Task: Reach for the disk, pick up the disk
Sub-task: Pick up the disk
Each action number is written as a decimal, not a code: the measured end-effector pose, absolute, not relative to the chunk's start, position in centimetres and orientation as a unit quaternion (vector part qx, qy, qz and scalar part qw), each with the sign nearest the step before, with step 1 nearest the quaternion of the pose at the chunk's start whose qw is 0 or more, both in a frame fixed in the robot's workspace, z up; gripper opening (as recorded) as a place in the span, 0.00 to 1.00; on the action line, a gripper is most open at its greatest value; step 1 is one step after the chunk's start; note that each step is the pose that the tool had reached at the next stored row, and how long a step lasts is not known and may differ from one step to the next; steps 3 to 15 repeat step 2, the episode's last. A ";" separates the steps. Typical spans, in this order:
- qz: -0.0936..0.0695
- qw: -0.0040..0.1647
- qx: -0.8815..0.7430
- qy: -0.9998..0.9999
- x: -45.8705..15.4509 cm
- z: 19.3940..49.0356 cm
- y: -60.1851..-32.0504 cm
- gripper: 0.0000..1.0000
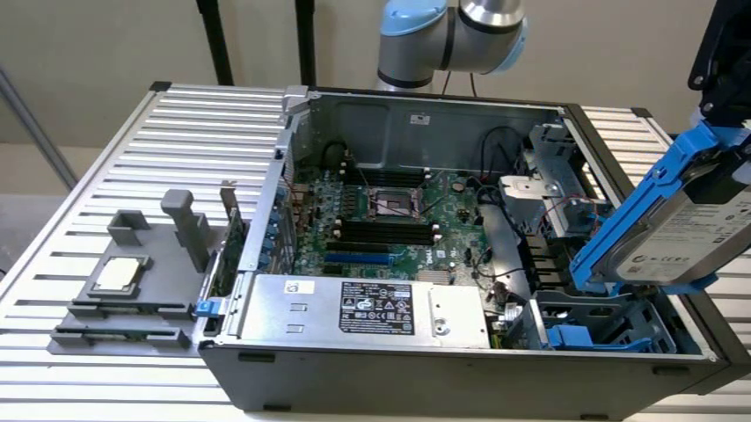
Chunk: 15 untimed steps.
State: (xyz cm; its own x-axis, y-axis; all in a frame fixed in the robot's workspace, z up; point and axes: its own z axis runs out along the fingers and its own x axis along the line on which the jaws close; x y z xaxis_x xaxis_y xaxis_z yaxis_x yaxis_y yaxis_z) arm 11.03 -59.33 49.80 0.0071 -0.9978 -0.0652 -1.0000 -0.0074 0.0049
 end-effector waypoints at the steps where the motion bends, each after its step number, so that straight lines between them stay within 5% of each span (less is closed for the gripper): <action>1: 0.025 0.021 -0.709 0.704 11.0 49.8 -59.3 0.33; 15: 0.025 0.021 -0.709 0.704 11.0 49.8 -59.3 0.33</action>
